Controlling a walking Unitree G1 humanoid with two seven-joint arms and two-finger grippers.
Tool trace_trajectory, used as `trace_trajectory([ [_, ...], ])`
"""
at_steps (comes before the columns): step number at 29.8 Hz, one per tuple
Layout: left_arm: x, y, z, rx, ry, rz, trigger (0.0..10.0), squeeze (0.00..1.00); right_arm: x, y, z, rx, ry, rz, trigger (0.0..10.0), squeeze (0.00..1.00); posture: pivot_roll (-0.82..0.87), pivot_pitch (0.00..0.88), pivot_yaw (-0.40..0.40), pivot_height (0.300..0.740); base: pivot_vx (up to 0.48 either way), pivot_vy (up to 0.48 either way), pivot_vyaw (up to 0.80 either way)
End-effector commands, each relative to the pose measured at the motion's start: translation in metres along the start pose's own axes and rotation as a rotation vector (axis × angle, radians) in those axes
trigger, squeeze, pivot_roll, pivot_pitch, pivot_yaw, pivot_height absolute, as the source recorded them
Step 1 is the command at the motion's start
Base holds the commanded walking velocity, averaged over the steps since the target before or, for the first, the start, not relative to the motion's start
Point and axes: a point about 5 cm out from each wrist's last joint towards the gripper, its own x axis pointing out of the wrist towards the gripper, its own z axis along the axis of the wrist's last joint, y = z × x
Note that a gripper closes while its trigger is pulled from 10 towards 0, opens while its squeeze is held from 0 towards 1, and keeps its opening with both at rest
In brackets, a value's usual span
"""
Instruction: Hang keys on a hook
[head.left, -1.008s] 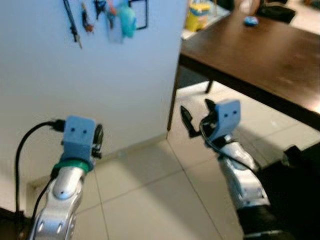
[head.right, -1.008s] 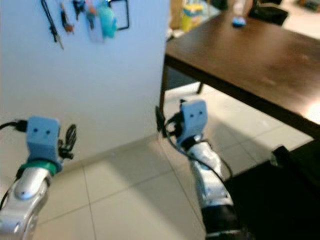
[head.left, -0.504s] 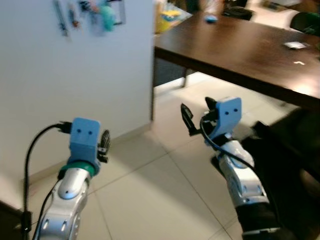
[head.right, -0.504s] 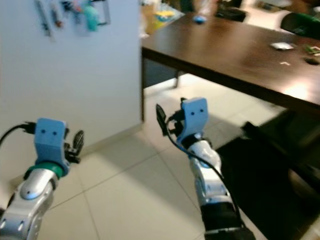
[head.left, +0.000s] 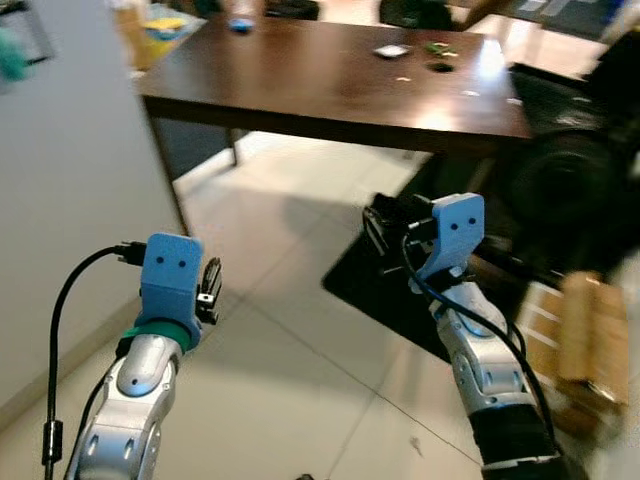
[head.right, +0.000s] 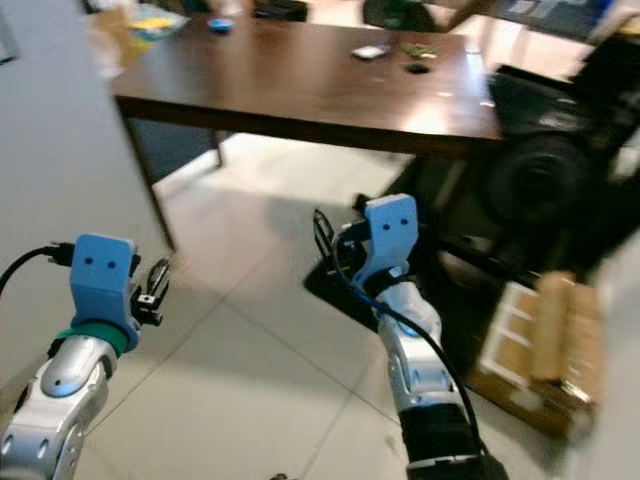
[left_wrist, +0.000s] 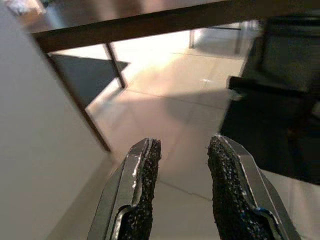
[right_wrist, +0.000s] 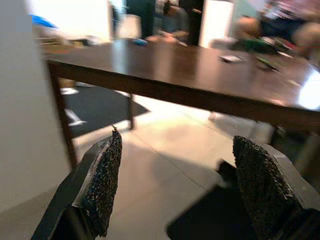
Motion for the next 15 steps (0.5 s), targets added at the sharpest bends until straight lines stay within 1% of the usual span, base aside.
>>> trace_trajectory([
  [1,-0.0016,0.0026,-0.0074,-0.002,0.036,0.008,10.0,0.00,0.0000,0.0030,-0.0021,0.010,0.006,0.007,10.0,0.00,-0.04,0.076,0.070,0.740,0.000,0.000,-0.80],
  [12,-0.0007,0.0033,-0.0087,-0.004,0.041,0.015,10.0,0.00,0.0000,0.0031,-0.0027,0.010,0.007,0.006,10.0,0.00,-0.04,0.075,0.070,0.740,0.000,0.000,-0.80],
  [15,0.0001,0.0035,-0.0125,0.002,0.047,0.024,10.0,0.00,-0.0001,0.0037,-0.0055,0.010,0.014,0.005,10.0,0.00,-0.04,0.068,0.074,0.740,0.000,0.000,-0.80],
])
